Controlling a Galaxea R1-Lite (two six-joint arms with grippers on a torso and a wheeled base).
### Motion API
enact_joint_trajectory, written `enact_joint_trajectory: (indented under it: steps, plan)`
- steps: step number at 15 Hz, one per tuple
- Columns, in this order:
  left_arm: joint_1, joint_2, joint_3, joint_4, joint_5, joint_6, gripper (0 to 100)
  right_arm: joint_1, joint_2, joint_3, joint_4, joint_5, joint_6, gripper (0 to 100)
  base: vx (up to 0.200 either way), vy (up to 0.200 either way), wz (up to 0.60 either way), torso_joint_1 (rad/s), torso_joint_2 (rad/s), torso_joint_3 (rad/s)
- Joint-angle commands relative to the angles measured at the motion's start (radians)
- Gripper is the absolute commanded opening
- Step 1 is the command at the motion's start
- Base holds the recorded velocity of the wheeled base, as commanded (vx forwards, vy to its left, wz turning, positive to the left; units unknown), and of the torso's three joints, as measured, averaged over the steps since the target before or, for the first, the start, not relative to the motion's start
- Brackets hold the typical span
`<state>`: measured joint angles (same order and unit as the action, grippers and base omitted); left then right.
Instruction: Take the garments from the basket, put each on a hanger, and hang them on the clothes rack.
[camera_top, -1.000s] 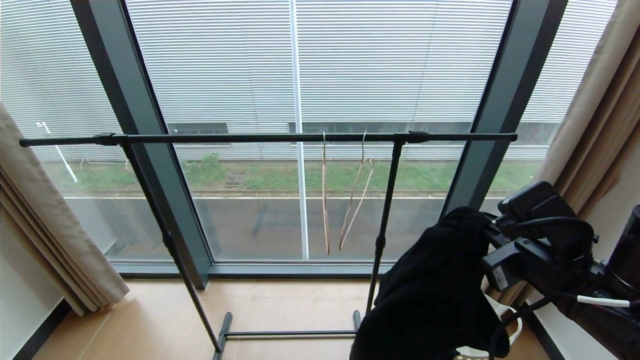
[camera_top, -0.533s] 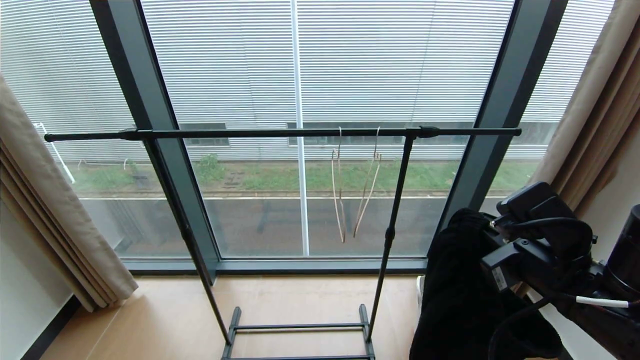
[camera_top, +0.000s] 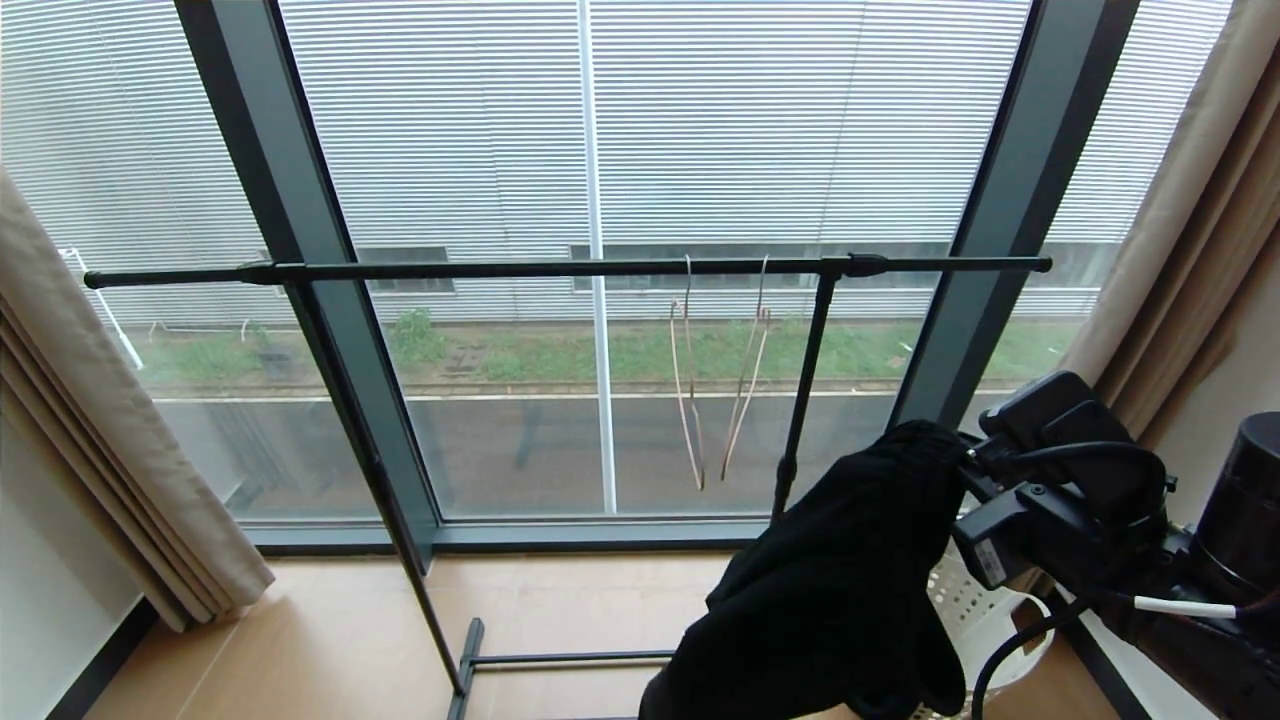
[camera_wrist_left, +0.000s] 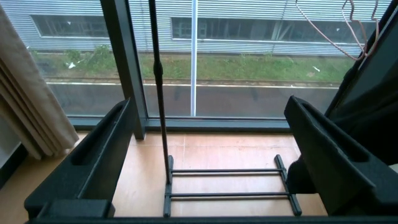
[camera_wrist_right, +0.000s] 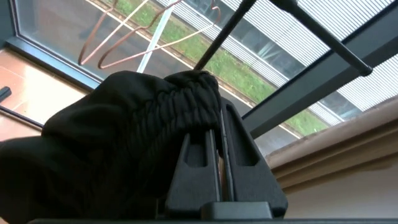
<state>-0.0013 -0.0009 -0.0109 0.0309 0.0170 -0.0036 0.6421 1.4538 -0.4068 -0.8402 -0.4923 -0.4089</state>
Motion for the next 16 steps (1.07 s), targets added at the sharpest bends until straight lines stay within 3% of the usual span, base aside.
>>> enact_joint_trajectory:
  steps: [1, 5, 7, 9, 11, 13, 14, 16]
  plan:
    - [0.000, 0.001, 0.000, 0.000, -0.002, -0.001, 100, 0.037, 0.046, 0.000, 0.000, -0.003, -0.001, 0, 0.000, 0.000, 0.00, 0.000, 0.00, 0.000]
    - [-0.002, 0.001, 0.000, 0.004, -0.002, 0.013, 100, 0.097, 0.131, -0.063, 0.039, -0.005, 0.001, 0, 0.000, 0.000, 0.00, 0.000, 0.00, 0.000]
    - [0.020, 0.102, -0.038, 0.095, 0.021, 0.014, 100, 0.094, 0.174, -0.182, 0.236, 0.005, 0.124, 0, 0.000, 0.000, 0.00, 0.000, 0.00, 0.000]
    - [0.010, 0.294, -0.086, 0.052, -0.037, -0.018, 100, 0.094, 0.183, -0.343, 0.536, 0.052, 0.256, 0, 0.000, 0.000, 0.00, 0.000, 0.00, 0.000]
    - [0.009, 0.539, -0.207, 0.020, -0.112, -0.113, 100, 0.093, 0.180, -0.584, 0.940, 0.163, 0.403, 0, 0.000, 0.000, 0.00, 0.000, 0.00, 0.000]
    - [-0.020, 0.756, -0.307, 0.011, -0.186, -0.173, 100, 0.080, 0.212, -0.817, 1.215, 0.308, 0.544, 0, 0.000, 0.000, 0.00, 0.000, 0.00, 0.000]
    - [-0.066, 0.849, -0.340, -0.014, -0.193, -0.184, 100, 0.070, 0.241, -0.885, 1.254, 0.359, 0.591, 0, 0.000, 0.000, 0.00, 0.000, 0.00, 0.000]
    - [-0.166, 1.032, -0.393, -0.124, -0.184, -0.226, 100, 0.065, 0.306, -0.951, 1.247, 0.367, 0.636, 0, 0.000, 0.000, 0.00, 0.000, 0.00, 0.000]
